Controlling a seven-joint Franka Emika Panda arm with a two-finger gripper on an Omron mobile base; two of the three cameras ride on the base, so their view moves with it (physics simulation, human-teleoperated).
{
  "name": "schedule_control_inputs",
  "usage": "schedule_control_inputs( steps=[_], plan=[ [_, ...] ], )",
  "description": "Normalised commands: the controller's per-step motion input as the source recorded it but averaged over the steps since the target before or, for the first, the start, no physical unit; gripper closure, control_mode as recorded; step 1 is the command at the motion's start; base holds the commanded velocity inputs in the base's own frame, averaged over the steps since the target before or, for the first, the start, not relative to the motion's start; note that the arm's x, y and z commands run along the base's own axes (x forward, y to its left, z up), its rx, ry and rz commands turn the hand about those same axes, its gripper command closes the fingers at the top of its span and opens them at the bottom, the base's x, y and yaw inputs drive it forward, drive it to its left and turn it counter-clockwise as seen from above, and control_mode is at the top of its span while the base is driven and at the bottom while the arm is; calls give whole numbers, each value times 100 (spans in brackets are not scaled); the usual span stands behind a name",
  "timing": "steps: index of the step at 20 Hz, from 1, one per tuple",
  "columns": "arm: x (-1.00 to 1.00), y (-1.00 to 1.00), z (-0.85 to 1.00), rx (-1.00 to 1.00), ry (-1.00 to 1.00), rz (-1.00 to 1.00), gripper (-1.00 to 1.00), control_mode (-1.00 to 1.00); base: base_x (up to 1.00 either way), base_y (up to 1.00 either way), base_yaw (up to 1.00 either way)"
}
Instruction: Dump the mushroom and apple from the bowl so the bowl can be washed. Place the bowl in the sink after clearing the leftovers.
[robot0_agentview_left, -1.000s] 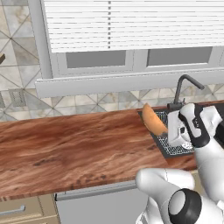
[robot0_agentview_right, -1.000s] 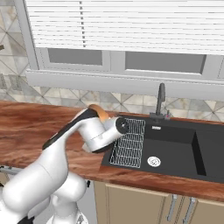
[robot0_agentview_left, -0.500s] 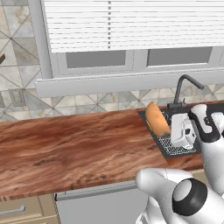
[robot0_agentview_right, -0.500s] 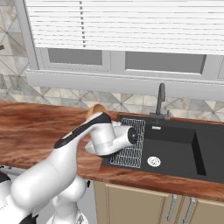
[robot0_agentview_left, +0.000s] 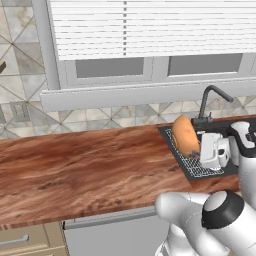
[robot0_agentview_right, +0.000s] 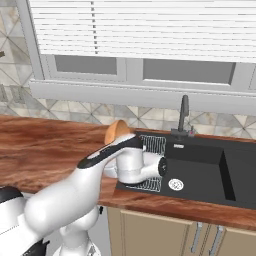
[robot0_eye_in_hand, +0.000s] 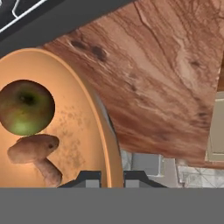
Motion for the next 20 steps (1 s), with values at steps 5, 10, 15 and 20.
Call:
schedule_control_inputs(
  steps=[5,10,15,20],
  plan=[
    [0,0,0,4,0,0,100,-100,0,0,0],
    [1,-7,0,14,5,0,100,-100,0,0,0],
    [0,-12,0,21,7,0,100,-100,0,0,0],
    [0,-7,2,11,0,0,100,-100,0,0,0]
  ],
)
